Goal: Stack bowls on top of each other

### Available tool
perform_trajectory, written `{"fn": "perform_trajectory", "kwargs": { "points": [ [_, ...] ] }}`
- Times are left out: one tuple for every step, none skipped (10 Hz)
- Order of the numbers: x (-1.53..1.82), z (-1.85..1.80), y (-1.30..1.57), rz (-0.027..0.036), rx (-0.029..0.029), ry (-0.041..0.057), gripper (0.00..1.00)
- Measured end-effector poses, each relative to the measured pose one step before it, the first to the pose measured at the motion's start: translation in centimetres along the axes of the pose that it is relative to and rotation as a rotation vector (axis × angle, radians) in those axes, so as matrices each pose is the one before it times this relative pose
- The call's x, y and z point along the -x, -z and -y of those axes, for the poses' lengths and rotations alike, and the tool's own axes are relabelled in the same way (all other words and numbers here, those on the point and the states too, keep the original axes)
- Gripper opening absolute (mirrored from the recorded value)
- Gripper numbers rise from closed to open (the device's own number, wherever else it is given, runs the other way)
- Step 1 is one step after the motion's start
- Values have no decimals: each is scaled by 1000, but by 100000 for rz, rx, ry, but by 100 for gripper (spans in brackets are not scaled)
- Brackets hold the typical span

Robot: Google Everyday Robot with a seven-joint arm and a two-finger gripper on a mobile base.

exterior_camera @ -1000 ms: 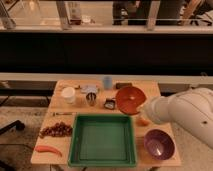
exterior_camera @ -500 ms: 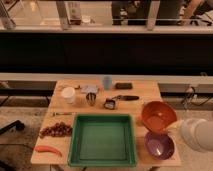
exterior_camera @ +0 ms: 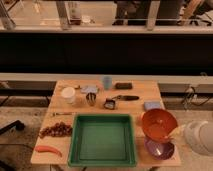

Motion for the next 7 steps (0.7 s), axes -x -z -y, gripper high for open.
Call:
{"fn": "perform_trajectory", "kwargs": {
  "points": [
    [-236,14,-327,2826,331,935,2],
    [-395,180,-398,2327,54,1441,2],
    [-928,125,-288,1591,-859,658,2],
    [-757,126,-317,1128,-433,447,2],
    [-1151,400,-526,1941,-911,1095,2],
    [-555,-300,-112,1129,-145,143,2],
    [-231,-419,20,681,-66,-95,2]
  ]
}}
